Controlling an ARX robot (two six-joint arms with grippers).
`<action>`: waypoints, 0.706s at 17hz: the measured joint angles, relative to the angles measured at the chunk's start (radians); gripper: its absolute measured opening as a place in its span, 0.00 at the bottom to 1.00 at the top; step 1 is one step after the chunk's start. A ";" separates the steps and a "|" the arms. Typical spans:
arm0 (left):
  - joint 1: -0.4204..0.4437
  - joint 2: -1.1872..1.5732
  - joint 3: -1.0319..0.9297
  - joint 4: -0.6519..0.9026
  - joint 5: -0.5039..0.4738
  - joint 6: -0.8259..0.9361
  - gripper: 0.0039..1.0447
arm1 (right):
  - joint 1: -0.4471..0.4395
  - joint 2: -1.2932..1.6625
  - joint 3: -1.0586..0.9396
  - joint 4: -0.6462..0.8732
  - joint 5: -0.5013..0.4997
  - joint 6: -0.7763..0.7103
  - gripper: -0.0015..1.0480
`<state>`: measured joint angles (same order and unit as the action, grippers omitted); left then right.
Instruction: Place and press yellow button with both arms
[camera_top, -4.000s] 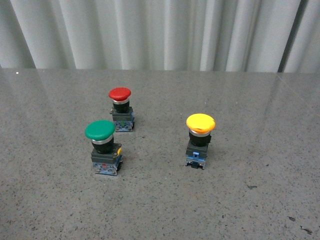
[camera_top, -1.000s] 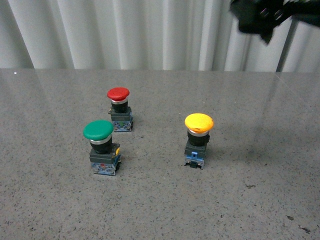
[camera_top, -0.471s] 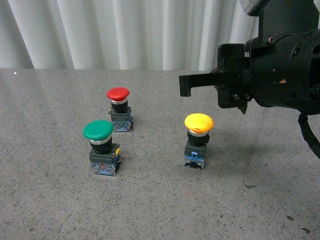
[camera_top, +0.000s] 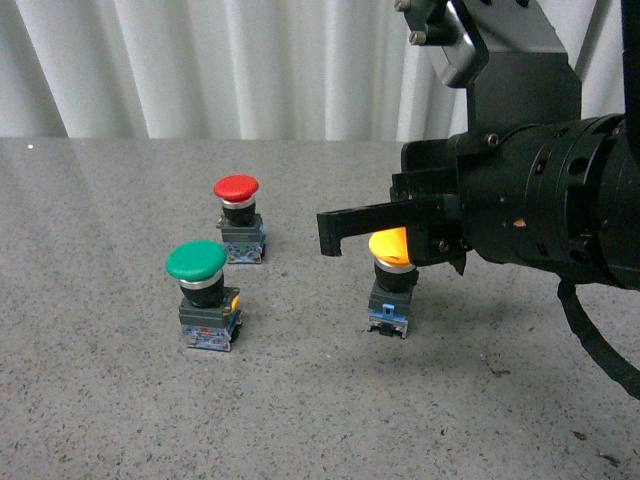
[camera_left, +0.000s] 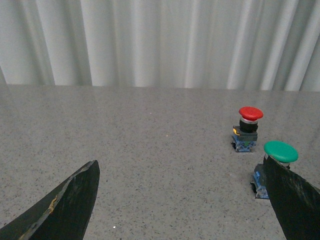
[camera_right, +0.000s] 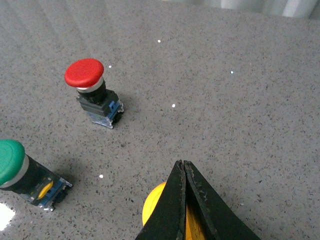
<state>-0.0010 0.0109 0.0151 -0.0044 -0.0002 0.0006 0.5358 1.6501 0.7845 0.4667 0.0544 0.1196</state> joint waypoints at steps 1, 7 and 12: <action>0.000 0.000 0.000 0.000 0.000 0.000 0.94 | 0.000 0.010 0.000 -0.001 0.000 0.000 0.02; 0.000 0.000 0.000 0.000 0.000 0.000 0.94 | 0.000 0.040 0.002 -0.002 -0.003 0.004 0.02; 0.000 0.000 0.000 0.000 0.000 0.000 0.94 | 0.000 0.050 0.011 -0.024 -0.003 0.003 0.02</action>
<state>-0.0010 0.0109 0.0151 -0.0044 -0.0002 0.0006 0.5354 1.7000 0.7956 0.4423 0.0509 0.1230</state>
